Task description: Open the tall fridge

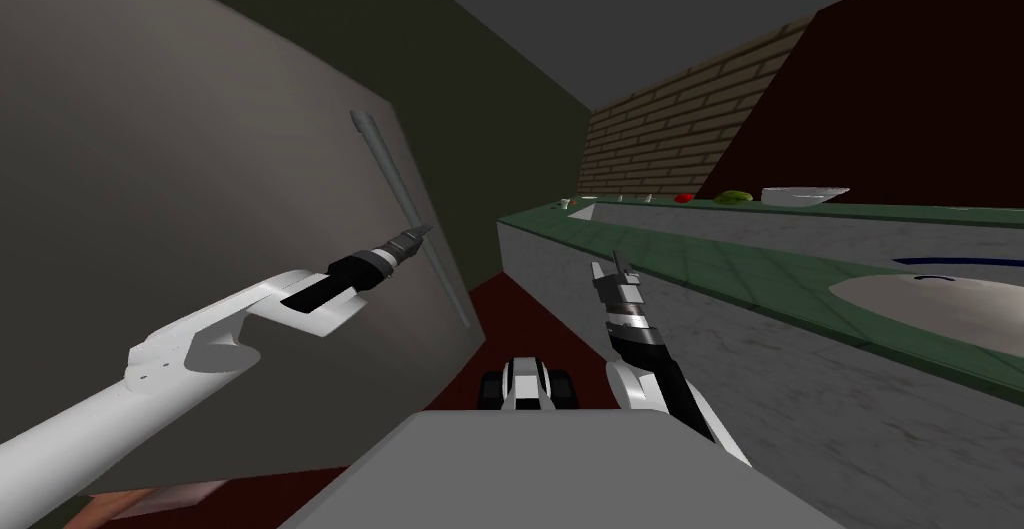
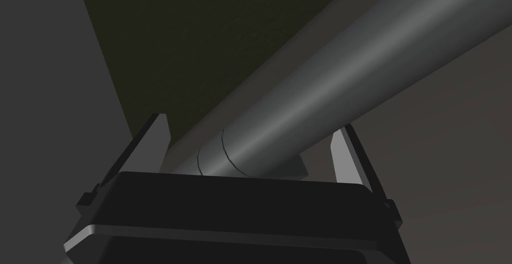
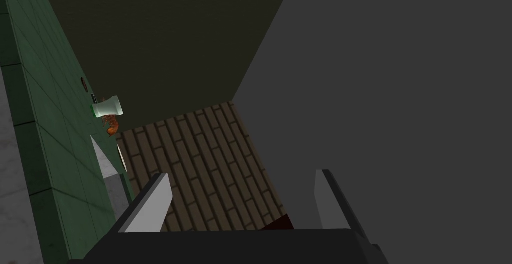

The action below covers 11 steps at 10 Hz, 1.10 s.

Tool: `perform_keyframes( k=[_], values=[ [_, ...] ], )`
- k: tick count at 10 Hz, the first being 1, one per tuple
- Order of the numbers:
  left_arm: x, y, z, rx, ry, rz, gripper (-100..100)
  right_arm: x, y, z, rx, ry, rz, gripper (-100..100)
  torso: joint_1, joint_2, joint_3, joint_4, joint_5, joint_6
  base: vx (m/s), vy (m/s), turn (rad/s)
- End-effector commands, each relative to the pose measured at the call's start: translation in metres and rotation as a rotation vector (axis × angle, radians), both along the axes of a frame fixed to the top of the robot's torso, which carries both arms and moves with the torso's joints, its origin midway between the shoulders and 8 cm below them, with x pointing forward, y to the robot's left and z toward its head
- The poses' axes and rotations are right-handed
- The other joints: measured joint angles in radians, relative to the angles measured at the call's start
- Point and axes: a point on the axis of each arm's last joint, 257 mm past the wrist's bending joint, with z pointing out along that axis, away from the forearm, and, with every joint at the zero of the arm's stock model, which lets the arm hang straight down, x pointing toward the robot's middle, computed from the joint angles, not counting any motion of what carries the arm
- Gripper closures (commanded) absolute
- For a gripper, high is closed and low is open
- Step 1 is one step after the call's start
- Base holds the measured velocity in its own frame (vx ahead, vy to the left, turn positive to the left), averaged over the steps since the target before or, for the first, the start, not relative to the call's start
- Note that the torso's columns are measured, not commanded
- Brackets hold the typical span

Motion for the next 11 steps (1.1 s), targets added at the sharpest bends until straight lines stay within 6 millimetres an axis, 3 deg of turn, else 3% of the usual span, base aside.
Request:
perform_keyframes(
  k=[1, 4, 5, 11],
  values=[
    [-0.006, -0.007, 0.001, 0.0, 0.0, 0.017, -100, 0.0, 0.0, 0.0, 0.0, 0.0, 0.0, 0, 0.0, 0.0, 0.0, 0.0, 0.0, 0.0, 0.025, 0.053, -0.027],
    [-0.01, -0.013, 0.003, 0.0, -0.004, 0.019, -100, 0.0, 0.0, 0.0, 0.0, 0.0, 0.0, 0, -0.001, 0.001, 0.001, 0.0, 0.0, 0.0, 0.015, 0.036, -0.026],
    [-0.006, -0.007, 0.001, 0.0, 0.0, 0.017, 100, 0.0, 0.0, 0.0, 0.0, 0.0, 0.0, 0, -0.001, 0.001, 0.0, 0.0, 0.0, -0.001, -0.014, -0.035, 0.033],
    [0.01, 0.017, -0.004, -0.001, 0.005, -0.012, 100, 0.0, 0.0, 0.0, 0.0, 0.0, 0.0, 0, 0.005, -0.002, -0.001, -0.002, 0.004, -0.002, -0.026, -0.071, 0.053]
  ],
)
